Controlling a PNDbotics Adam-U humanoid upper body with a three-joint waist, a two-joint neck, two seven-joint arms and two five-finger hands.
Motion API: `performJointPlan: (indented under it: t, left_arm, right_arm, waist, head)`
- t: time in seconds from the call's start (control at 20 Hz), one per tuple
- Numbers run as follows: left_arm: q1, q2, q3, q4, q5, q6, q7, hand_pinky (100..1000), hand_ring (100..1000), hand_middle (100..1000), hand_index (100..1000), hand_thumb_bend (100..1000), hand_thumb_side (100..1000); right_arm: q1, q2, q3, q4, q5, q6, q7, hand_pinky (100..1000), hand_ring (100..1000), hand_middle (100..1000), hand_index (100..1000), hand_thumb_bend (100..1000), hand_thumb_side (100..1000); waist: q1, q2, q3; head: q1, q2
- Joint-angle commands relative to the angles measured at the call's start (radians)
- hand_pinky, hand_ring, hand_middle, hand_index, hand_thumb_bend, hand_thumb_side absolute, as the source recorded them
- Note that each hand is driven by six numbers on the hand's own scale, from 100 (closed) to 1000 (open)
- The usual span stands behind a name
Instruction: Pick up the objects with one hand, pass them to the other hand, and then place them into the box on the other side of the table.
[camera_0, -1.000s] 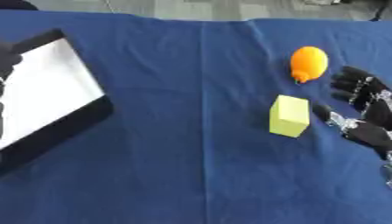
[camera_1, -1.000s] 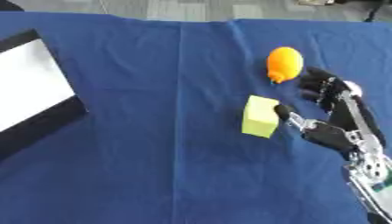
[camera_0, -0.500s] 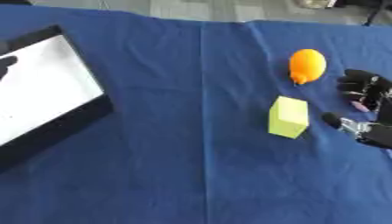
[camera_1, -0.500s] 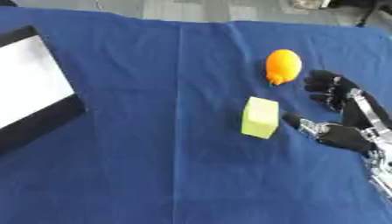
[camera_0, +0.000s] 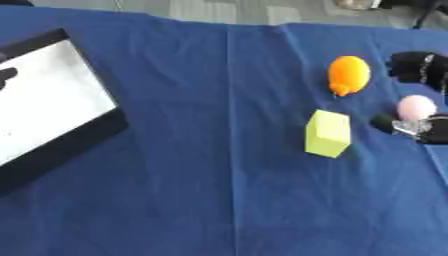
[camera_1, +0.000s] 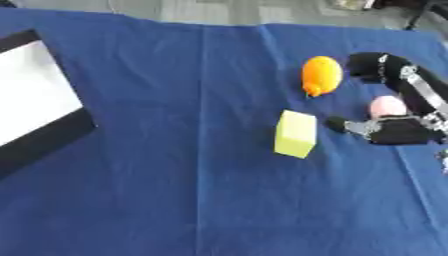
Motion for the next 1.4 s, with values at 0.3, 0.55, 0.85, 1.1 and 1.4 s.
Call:
performJointPlan:
  t: [0.3,0.55,0.85,1.1,1.4]
  left_arm:
    - [-0.007,0.030,0.000,-0.033,-0.002,0.007,-0.003,1000,778,762,830,183,929]
    - [-0.007,0.030,0.000,-0.040,-0.001,0.010,-0.003,1000,778,762,829,182,928]
    - [-0.001,0.036,0.003,-0.043,-0.001,0.012,0.001,1000,778,762,827,181,926]
    - [0.006,0.044,0.005,-0.044,0.001,0.013,0.005,1000,779,762,827,180,929]
    - [0.005,0.047,0.005,-0.046,0.002,0.015,0.005,1000,779,762,827,179,927]
  right_arm:
    - [-0.135,-0.227,0.019,-0.015,-0.020,0.067,0.117,877,844,831,868,664,326]
    - [-0.183,-0.263,0.060,-0.015,0.042,0.071,0.191,889,852,846,879,681,337]
    - [-0.225,-0.254,0.110,-0.015,0.108,0.059,0.279,887,845,834,859,686,345]
    - [-0.237,-0.243,0.131,-0.015,0.145,0.059,0.357,887,838,826,846,687,351]
    - [-0.257,-0.218,0.149,-0.015,0.166,0.079,0.449,877,827,813,831,686,350]
  waist:
    - [0.014,-0.007,0.018]
    - [0.016,-0.005,0.030]
    - [0.013,-0.010,0.036]
    - [0.009,-0.012,0.038]
    - [0.009,-0.014,0.039]
  head:
    - [-0.014,0.002]
    - [-0.021,0.002]
    - [-0.022,0.006]
    - [-0.026,0.006]
    - [-0.025,0.006]
